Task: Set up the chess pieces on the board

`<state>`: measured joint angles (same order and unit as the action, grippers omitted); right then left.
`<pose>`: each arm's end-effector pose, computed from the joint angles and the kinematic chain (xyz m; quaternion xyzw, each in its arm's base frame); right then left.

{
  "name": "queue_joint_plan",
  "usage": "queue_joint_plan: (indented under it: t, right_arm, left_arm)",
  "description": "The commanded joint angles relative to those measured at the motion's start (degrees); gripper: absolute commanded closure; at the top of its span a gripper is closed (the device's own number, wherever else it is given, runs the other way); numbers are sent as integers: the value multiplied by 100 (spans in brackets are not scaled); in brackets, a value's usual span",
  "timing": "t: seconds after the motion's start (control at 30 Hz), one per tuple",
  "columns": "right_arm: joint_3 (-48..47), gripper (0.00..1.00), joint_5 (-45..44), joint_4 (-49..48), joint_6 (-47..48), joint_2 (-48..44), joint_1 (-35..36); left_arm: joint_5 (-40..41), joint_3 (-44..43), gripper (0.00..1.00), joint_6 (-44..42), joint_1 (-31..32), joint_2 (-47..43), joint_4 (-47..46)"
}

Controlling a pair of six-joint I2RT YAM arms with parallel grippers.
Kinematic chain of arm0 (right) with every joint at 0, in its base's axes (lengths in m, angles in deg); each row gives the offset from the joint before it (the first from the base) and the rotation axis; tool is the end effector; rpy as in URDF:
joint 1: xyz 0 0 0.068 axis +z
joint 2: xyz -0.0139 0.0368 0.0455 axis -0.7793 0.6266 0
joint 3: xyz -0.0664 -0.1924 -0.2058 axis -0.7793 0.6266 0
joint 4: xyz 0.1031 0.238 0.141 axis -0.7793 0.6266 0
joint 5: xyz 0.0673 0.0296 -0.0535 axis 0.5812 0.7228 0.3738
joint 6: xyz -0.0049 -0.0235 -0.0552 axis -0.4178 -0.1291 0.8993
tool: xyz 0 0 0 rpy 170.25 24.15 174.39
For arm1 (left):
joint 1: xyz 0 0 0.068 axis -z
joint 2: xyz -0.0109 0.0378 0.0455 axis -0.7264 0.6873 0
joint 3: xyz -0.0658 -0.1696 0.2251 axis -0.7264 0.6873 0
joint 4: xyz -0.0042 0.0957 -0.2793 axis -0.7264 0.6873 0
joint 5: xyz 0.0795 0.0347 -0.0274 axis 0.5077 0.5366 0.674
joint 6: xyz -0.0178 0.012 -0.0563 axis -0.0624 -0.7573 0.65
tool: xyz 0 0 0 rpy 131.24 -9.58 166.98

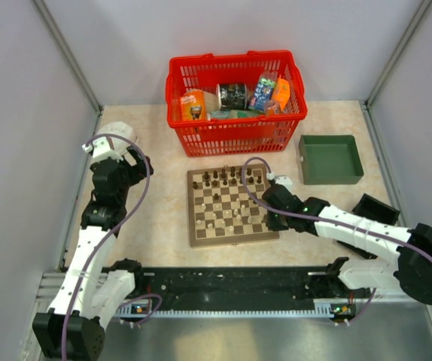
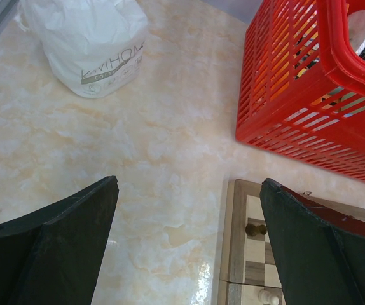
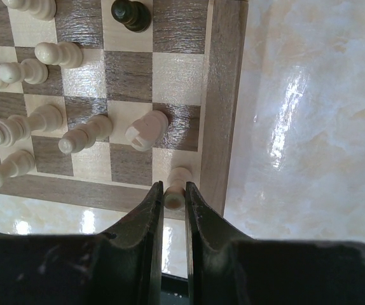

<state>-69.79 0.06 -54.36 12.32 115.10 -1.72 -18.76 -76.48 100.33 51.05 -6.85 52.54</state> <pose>0.1716 0.1840 0.1952 -0.0493 0.9556 0.1018 0.2720 0.2239 -0.0100 0.3164 -0.1930 0.7781 -0.0869 0.5914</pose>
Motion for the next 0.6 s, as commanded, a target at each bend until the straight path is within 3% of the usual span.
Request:
queue_joint_plan:
  t: [0.0,0.4,0.57]
  right_arm:
    - [-33,93,-136,-196,-27,85,106]
    - [-7,86,-39,-319,-35,129,115]
    - [-16,73,-57,-319,-9,68,106]
  left_arm:
    - [-64,-89,1,-5,-8,41,-292]
    - [-73,-80,1,-5,-8,67,-309]
    - [-73,-71,1,-23,-8,67,-300]
